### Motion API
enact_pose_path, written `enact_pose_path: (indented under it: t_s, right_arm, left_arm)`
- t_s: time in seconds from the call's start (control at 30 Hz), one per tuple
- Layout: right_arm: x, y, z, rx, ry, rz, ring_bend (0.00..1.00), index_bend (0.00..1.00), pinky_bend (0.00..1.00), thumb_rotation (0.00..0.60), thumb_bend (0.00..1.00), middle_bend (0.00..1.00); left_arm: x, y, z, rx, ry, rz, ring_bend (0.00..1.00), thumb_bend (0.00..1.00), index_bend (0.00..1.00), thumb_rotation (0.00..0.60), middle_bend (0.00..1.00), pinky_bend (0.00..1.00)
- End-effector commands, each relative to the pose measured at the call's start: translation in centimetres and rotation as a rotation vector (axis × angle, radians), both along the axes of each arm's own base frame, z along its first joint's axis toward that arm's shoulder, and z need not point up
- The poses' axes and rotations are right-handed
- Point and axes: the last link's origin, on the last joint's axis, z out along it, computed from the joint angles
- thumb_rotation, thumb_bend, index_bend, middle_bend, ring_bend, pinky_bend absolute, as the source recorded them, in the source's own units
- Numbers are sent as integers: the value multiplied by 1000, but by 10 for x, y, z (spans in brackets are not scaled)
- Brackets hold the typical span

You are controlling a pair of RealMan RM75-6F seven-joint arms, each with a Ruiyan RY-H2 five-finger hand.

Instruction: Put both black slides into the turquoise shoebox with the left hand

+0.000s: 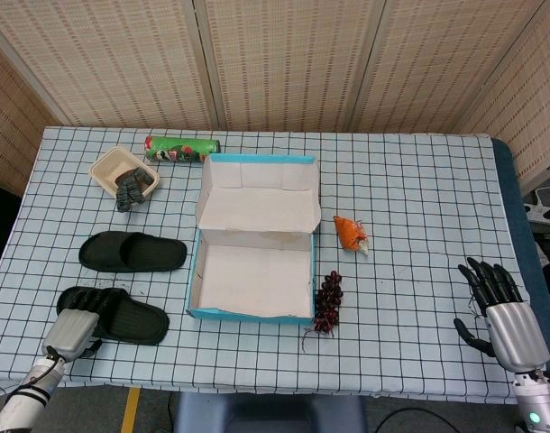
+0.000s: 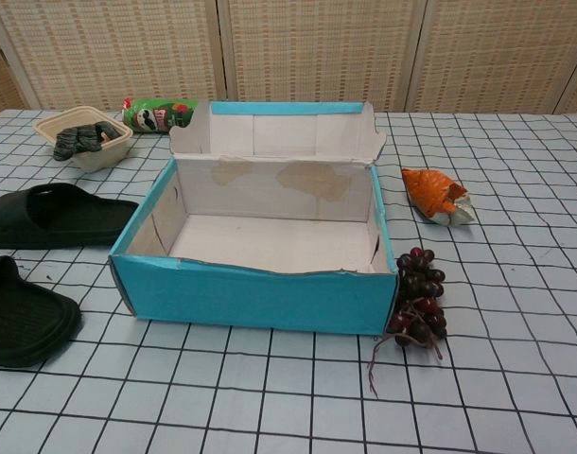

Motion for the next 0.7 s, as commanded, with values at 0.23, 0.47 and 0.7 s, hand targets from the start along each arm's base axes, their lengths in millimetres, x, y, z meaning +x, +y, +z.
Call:
enact_pose_path:
  t_s: [0.23,0.47,0.7]
  right_arm:
    - [0,0,-1,4,1,-4,0,0,0,600,218,0]
    - [1,1,-2,12,3,-7,0,0,0,600,217,0]
    - [1,2,-2,14,3,-5,0,0,0,600,217,0]
  left_arm:
    - [-3,2,-7,58,-60,-51,411,389,397,600,456,257]
    - [-4,1,-3,98,-99,-78,568,444,572,600,674,406]
    - [2,0,13,207,-120,-154,588,452,587,600,695,459]
